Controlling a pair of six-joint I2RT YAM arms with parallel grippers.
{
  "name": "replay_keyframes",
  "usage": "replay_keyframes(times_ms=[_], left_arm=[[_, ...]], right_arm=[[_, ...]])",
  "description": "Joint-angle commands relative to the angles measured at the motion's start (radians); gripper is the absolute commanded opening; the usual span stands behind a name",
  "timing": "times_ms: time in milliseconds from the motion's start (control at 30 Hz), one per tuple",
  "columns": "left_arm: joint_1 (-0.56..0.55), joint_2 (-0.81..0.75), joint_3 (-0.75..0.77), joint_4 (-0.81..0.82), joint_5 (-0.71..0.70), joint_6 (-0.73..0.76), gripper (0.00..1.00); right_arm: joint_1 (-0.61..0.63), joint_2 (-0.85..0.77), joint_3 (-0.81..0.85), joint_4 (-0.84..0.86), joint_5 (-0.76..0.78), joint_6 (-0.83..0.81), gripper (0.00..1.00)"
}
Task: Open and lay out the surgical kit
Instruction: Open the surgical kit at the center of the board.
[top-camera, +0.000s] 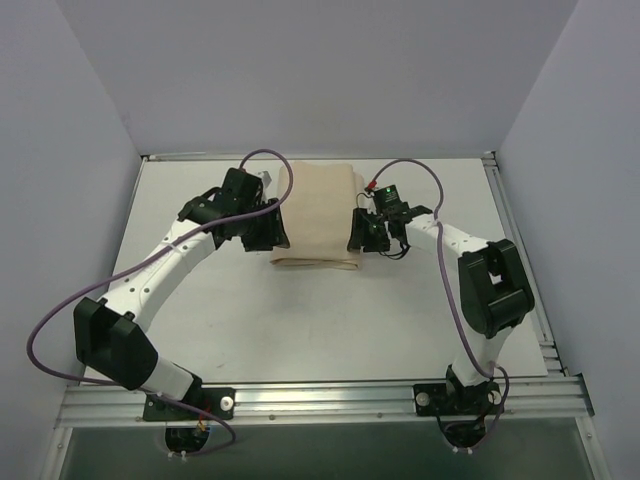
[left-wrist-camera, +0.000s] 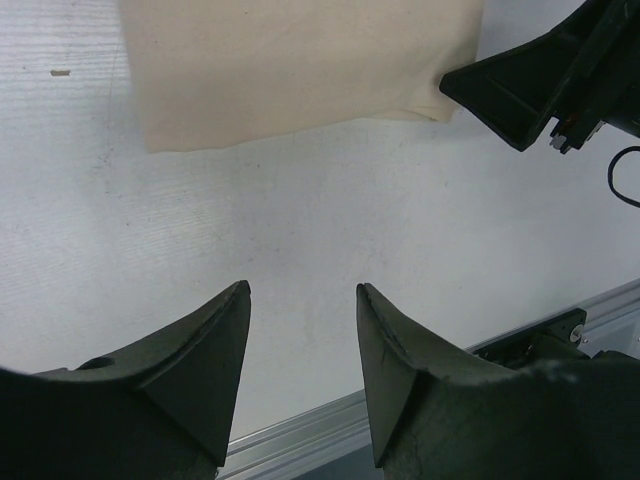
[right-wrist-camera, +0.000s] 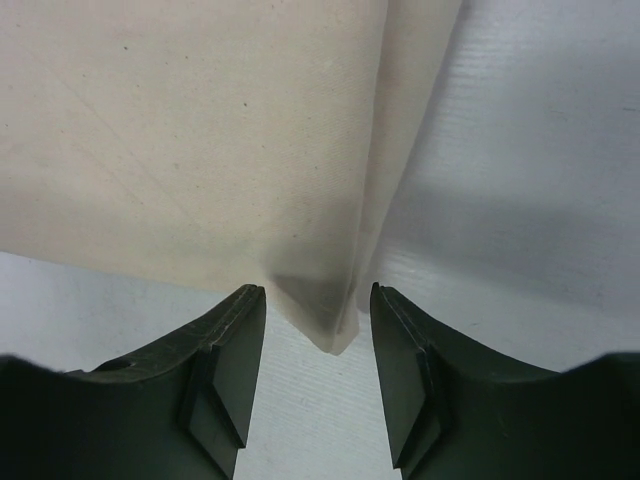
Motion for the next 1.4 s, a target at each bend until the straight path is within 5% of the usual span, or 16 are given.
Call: replay_keyframes(times_ms=[0,200,467,767,1067,1367], left_arm=[[-0.015,0.018,0.057,-0.002,-0.022,0.01,0.54],[-0.035,0.045,0.071,0.001,-0.023,0.009,0.53],[-0.095,0.071,0.134,0.016,-0.105,0.087,0.59],[-0.17,0.042,-0.061,0.426,-0.088,0.145,0.82],[-0.267,0.146,-0.021,0.506,-0.253,0.211,0.88],[-0.27,0.286,0.089,0.449,-0.312,0.22,0.82]], right_arm=[[-0.006,-0.008,0.055,-0.012,-0.012,-0.023,0.46],[-0.006,0.021,0.067,-0.005,-0.059,-0.02,0.37],[-0.007,-0.001,0.119,-0.034,-0.084,-0.006,0.0],[-0.018,-0.037,0.193,0.025,-0.323,0.243,0.0],[-0.03,-0.014,0.173,0.059,-0.366,0.367,0.0],[-0.043,-0.026,0.168,0.079,-0.386,0.408,0.0]])
